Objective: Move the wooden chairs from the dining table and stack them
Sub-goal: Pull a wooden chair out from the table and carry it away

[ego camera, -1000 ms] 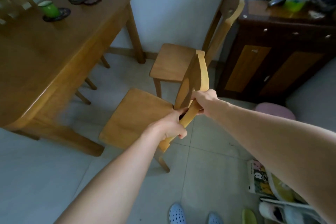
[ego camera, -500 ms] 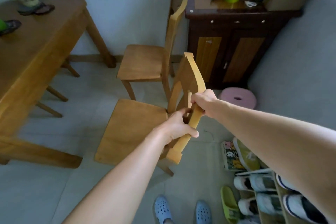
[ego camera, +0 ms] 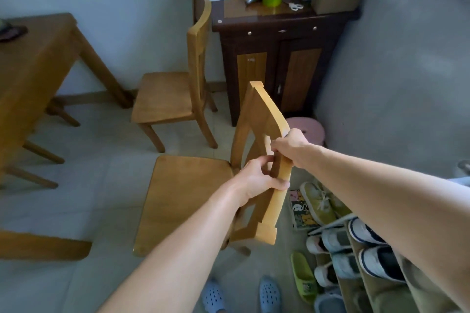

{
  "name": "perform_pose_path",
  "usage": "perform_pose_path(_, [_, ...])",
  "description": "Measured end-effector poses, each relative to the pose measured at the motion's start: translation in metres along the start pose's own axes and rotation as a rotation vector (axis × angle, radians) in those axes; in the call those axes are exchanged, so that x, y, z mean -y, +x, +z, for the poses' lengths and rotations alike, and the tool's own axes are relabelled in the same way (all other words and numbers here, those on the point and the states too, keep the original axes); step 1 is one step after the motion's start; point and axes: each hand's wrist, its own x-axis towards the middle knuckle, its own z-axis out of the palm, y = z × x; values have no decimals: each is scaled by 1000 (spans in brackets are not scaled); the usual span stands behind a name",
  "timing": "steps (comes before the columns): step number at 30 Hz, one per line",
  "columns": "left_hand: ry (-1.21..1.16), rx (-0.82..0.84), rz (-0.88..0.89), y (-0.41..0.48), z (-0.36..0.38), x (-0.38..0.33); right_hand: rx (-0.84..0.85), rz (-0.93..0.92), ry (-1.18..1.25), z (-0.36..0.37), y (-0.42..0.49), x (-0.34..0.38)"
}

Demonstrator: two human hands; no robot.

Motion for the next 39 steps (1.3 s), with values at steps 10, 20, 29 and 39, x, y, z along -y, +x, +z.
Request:
perform_pose_path(10, [41,48,-10,13,39,-25,-55,51,-13,-36,13,-27])
perform_pose_path(20, [52,84,-34,20,38,-35,-73,43,-75,-42,21,-28])
perform_pose_path(29, [-124,-62,-116,9,28,-19,-399,-507,-544,-21,9,1])
perform_pose_path(39, [-387,-244,5,-35,-102,-19,-209,-686,-208,58,-49,108])
